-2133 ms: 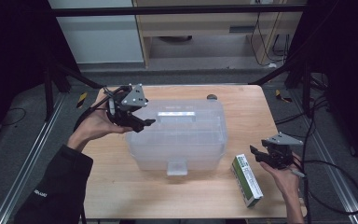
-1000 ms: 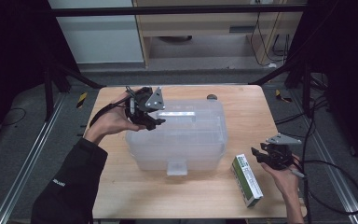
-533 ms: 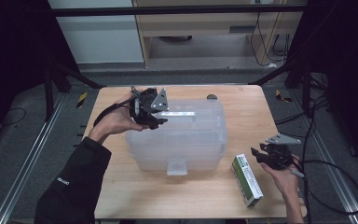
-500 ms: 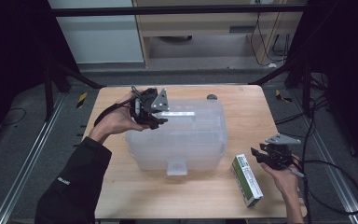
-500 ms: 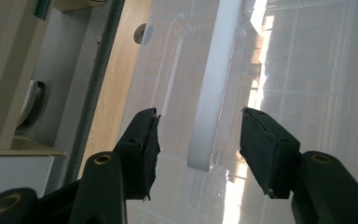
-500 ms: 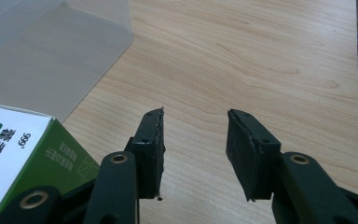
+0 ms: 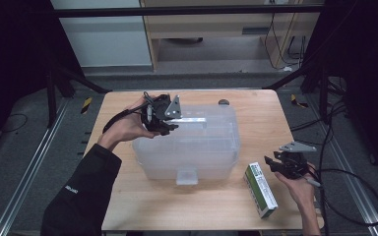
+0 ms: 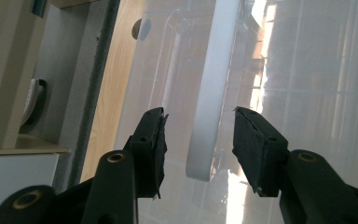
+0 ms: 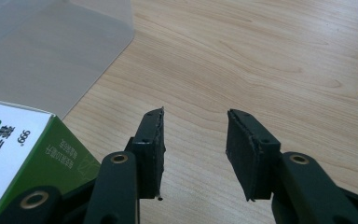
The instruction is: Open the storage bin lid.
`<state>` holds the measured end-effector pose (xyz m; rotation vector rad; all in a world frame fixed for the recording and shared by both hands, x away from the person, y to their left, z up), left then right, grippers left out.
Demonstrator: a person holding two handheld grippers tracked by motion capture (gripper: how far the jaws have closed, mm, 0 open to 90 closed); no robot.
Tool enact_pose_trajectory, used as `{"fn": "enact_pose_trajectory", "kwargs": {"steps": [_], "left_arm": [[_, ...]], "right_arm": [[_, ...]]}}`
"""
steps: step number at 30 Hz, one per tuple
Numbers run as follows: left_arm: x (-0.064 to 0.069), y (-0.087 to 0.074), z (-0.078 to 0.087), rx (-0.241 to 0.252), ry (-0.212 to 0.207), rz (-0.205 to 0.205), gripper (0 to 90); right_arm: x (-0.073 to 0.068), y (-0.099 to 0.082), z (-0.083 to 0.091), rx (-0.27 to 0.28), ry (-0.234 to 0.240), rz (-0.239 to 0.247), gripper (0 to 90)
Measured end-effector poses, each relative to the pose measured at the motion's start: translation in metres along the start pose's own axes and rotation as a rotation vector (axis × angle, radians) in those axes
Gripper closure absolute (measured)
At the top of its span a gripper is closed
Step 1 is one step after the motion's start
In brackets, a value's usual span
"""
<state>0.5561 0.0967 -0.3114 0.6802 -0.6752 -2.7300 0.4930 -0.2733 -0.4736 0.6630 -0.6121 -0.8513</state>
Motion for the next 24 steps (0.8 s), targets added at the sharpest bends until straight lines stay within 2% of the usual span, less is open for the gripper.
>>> {"fn": "enact_pose_trajectory", "kwargs": {"steps": [9,24], "left_arm": [[0.002,0.002,-0.008,-0.028,0.006,-0.027,57.9],[0.004,0.002,-0.012,-0.061,0.008,-0.036,67.5]], "right_arm": [[0.0,0.0,0.0,-0.007,0.002,0.001,57.2],[-0.001,0.0,-0.001,-0.01,0.005,0.007,57.3]]}}
Point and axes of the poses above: each handheld gripper's, and its own axes: z roughly backward along the jaws, y roughly out of its top, x roughly to its right, the point moved 4 cm from there along -z, roughly forward along the jaws, and after that the axes turned 13 degrees about z, right-handed, at the moved point
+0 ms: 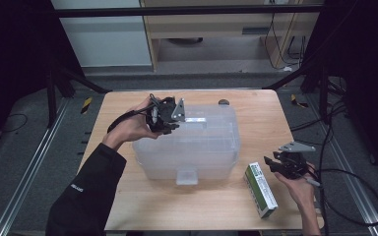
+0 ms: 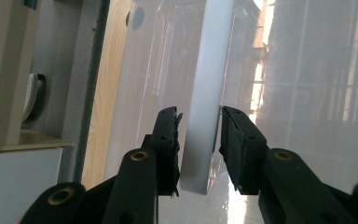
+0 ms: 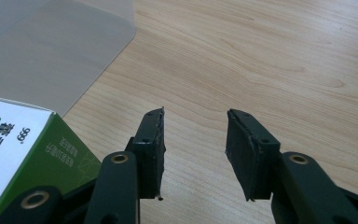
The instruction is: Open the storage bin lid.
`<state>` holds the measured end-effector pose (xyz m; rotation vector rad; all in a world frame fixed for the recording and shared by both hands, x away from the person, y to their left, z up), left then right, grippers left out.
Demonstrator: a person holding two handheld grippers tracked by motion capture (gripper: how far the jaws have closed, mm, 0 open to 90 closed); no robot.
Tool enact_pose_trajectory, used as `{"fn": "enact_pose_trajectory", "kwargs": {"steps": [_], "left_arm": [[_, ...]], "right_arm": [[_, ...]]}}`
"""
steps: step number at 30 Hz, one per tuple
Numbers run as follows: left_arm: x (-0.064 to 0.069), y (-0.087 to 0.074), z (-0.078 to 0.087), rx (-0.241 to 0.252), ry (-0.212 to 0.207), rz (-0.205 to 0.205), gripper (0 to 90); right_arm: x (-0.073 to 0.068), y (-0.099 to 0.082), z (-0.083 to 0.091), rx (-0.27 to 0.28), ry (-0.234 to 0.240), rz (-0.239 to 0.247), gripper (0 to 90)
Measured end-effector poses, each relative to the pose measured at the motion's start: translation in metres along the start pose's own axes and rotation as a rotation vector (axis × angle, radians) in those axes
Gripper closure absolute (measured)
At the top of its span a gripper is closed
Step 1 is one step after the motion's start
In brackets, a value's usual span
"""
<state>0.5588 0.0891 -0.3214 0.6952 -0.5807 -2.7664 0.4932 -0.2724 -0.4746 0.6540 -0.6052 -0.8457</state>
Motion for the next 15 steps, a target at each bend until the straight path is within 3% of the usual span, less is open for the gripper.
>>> {"fn": "enact_pose_trajectory", "kwargs": {"steps": [15], "left_arm": [[0.0005,0.0028,-0.0021,-0.033,0.024,-0.033,73.5]], "right_arm": [[0.0,0.0002,0.0002,0.002,0.002,0.001,57.3]]}}
Point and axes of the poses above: each handheld gripper's, and its own axes: z roughly backward along the jaws, y roughly out of its top, x roughly to its right, the point moved 4 cm from there along -z, roughly forward along the jaws, and after that the axes turned 13 degrees about z, right-handed, at the moved point
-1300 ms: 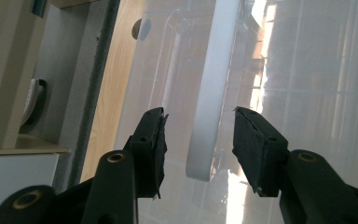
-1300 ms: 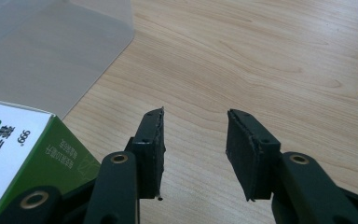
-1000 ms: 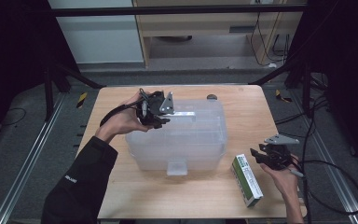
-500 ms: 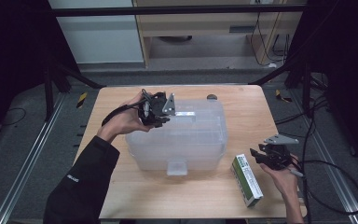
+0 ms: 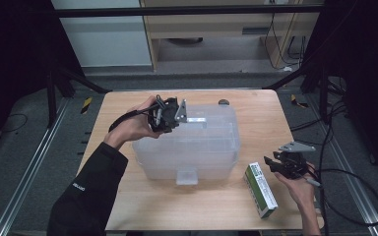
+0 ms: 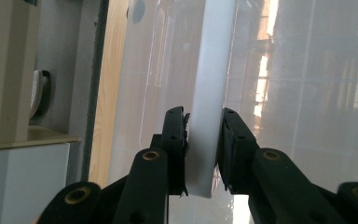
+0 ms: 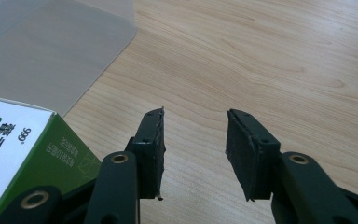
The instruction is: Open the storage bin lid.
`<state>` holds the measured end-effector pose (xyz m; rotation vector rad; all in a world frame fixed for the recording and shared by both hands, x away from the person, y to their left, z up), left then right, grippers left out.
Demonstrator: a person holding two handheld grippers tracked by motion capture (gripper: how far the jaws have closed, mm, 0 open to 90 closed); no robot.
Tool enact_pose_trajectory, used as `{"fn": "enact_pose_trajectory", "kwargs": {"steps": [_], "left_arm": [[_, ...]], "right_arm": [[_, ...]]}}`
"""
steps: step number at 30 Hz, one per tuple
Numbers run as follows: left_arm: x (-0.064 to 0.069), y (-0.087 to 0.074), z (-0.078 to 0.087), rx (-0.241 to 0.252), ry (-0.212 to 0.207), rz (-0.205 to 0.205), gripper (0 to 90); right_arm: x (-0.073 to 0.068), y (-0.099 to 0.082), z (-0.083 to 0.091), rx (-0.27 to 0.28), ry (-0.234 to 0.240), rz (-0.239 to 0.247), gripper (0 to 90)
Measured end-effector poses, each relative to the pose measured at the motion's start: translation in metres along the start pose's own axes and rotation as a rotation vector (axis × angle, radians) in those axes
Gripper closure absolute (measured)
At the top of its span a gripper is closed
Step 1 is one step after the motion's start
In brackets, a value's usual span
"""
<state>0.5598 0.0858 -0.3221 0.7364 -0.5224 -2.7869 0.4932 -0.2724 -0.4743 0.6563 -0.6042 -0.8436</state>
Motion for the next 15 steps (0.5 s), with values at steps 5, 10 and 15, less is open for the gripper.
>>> {"fn": "enact_pose_trajectory", "kwargs": {"steps": [5,10,15], "left_arm": [[0.0007,0.0003,0.0003,-0.003,0.012,-0.011,74.0],[0.0023,0.0007,0.0003,-0.004,0.031,-0.021,74.2],[0.0028,0.0008,0.0007,-0.004,0.043,-0.031,74.4]], "right_arm": [[0.0,-0.0001,-0.0003,-0.002,-0.001,-0.001,57.3],[-0.0001,0.0002,-0.0002,0.0,0.0,-0.001,57.4],[-0.0003,0.0009,0.0003,0.005,0.001,-0.007,57.8]]}}
Point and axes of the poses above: each handheld gripper's, and its own axes: z roughly backward along the jaws, y roughly out of its top, x roughly to its right, the point moved 4 cm from there along -z, roughly forward along the jaws, and after that the axes turned 13 degrees about z, right-handed, at the moved point
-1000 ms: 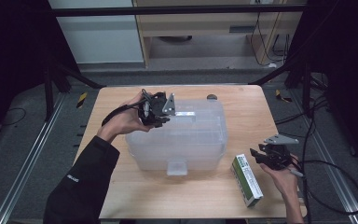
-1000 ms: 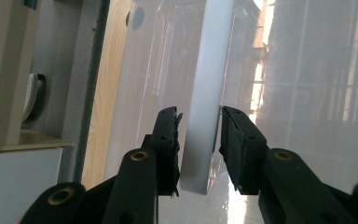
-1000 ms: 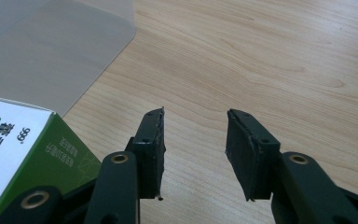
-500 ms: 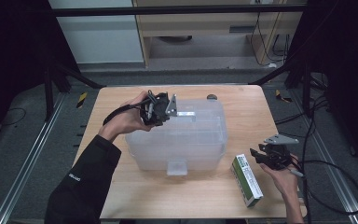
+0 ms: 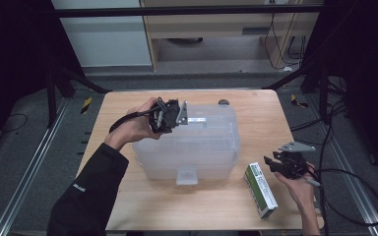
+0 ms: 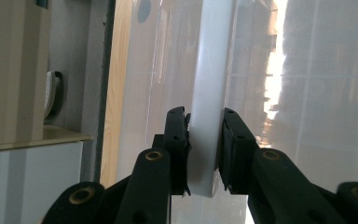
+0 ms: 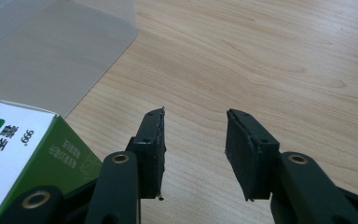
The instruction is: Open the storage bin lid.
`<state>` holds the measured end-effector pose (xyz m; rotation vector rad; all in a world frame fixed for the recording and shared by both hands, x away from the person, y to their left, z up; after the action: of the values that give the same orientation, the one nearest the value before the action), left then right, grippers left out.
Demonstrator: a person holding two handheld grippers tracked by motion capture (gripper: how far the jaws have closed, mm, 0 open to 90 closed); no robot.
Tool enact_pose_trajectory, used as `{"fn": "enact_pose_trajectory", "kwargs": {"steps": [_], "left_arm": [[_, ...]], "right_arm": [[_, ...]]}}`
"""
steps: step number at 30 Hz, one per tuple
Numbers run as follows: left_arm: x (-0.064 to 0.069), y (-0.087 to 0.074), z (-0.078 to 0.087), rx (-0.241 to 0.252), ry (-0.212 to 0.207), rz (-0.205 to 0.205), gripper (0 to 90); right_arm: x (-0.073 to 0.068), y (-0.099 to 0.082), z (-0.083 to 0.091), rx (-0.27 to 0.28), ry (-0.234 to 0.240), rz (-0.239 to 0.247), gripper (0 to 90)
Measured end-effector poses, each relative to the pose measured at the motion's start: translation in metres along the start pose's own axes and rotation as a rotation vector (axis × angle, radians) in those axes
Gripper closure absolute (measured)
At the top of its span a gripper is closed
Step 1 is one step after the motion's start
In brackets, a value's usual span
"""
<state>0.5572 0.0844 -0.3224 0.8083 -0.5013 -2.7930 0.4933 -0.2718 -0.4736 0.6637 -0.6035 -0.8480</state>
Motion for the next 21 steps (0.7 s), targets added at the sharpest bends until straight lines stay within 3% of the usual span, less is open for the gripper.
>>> {"fn": "enact_pose_trajectory", "kwargs": {"steps": [9,21], "left_arm": [[0.0,0.0,0.001,-0.001,0.005,-0.005,74.5],[-0.003,0.0,0.001,0.004,-0.021,0.005,74.6]], "right_arm": [[0.0,0.003,0.003,0.018,0.006,-0.002,59.5],[-0.003,0.011,0.01,0.052,0.015,0.003,62.4]]}}
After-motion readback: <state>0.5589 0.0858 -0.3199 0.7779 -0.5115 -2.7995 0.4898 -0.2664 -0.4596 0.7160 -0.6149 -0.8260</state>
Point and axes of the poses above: each handheld gripper's, and its own axes: z roughly backward along the jaws, y roughly out of its top, x roughly to its right, the point moved 4 cm from there along -z, roughly forward along the jaws, and after that the axes turned 13 degrees about z, right-handed, at the moved point
